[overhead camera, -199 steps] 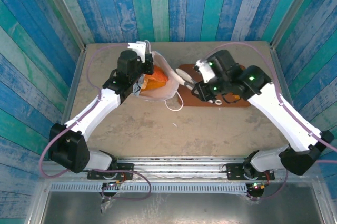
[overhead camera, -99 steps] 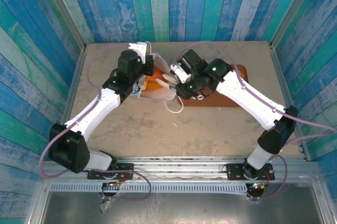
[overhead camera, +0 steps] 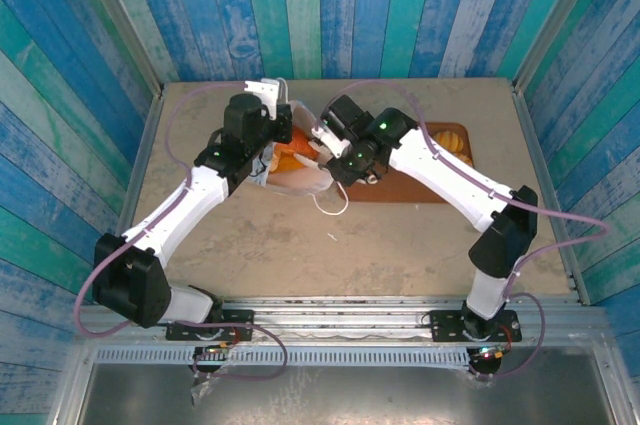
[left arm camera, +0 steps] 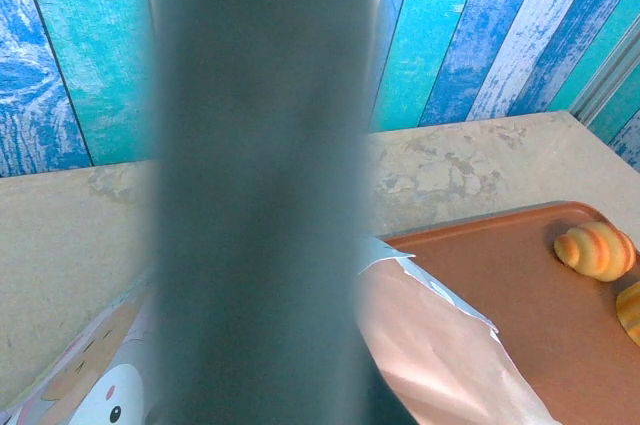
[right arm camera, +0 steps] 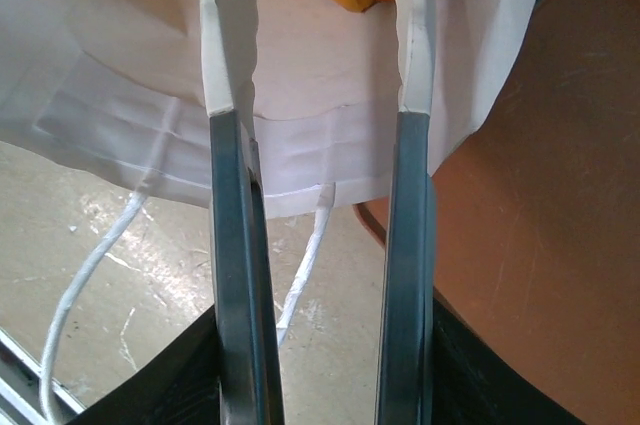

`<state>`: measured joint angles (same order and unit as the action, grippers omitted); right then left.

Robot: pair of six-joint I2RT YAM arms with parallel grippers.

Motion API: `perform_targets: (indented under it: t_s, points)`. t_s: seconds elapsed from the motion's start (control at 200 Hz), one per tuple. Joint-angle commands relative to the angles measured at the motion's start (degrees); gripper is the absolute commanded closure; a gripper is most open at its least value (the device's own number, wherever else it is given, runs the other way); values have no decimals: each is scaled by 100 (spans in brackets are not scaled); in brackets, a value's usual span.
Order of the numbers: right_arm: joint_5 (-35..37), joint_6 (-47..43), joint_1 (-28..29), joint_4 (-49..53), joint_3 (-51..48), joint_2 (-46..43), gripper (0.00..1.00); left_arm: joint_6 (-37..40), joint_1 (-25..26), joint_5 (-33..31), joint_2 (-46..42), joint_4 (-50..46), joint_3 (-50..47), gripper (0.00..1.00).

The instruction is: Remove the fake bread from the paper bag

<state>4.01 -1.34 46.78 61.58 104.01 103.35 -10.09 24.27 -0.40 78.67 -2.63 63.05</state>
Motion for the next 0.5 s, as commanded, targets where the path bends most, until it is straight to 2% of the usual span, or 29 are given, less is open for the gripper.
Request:
perform_targets:
  t_s: [0.0,0.291,0.496]
  points:
    - [257,-208,49,44,249,104,53,33,7,67,145,70,208,100]
    - [624,-311,48,118,449,352,53,62,8,137,149,52,221,100]
    - [516,-494,46,134,541,473,51,69,8,137,130,60,222,100]
